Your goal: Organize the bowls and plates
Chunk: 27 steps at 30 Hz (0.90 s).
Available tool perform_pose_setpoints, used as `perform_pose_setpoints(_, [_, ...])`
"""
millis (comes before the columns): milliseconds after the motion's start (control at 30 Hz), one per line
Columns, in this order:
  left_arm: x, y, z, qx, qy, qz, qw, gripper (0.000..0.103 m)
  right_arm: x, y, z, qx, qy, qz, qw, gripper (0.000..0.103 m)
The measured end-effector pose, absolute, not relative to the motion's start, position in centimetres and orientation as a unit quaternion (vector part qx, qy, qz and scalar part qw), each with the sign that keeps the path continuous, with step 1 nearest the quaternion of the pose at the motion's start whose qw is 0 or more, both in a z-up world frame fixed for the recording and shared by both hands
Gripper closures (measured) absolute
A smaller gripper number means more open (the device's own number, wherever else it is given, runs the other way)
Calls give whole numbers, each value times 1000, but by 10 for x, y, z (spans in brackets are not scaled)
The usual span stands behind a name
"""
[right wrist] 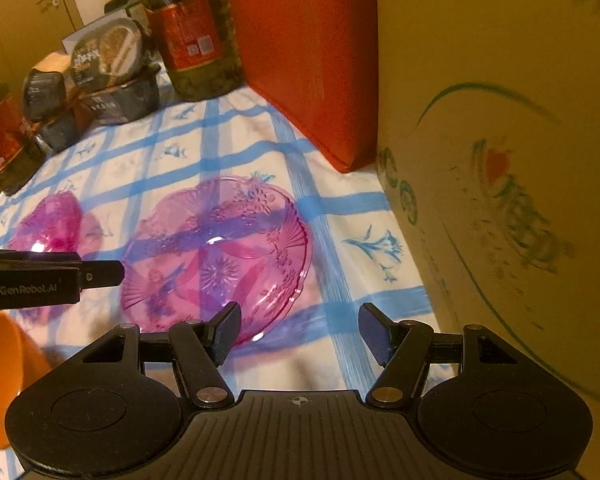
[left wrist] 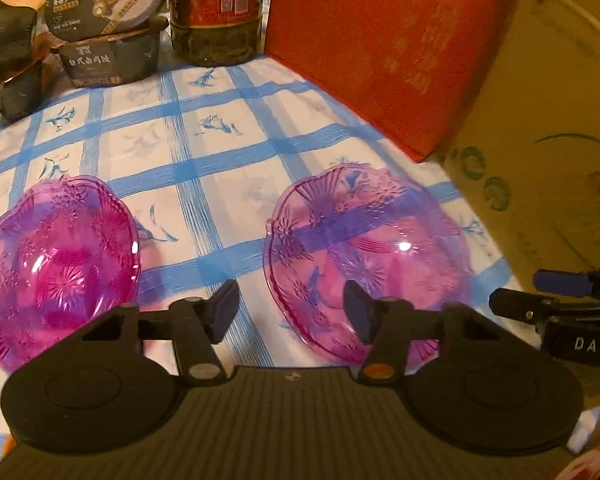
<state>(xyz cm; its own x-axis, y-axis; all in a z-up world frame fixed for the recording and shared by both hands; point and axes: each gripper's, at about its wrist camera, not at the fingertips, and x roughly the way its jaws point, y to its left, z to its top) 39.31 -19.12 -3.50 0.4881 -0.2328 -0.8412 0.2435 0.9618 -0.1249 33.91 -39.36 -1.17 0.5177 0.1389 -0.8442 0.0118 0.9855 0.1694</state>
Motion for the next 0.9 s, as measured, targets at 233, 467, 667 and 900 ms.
perform_pose_setpoints(233, [420,-200,-58,19,509,-131,851,55,367,-400,-40,98,512,42,853,51])
perform_pose_setpoints(467, [431,-202,-72,26,524,-138,840,71,380,-400,-53,108,520,39,847,63])
perform_pose_setpoints(667, [432,-201,-75,30,524,-139,840,85,385,-398,-57,114,522,37,845,75])
perform_pose_setpoints(900, [430,-198,-72,16,523,-140,840,88,383,-396,-54,121,518,34,846,90])
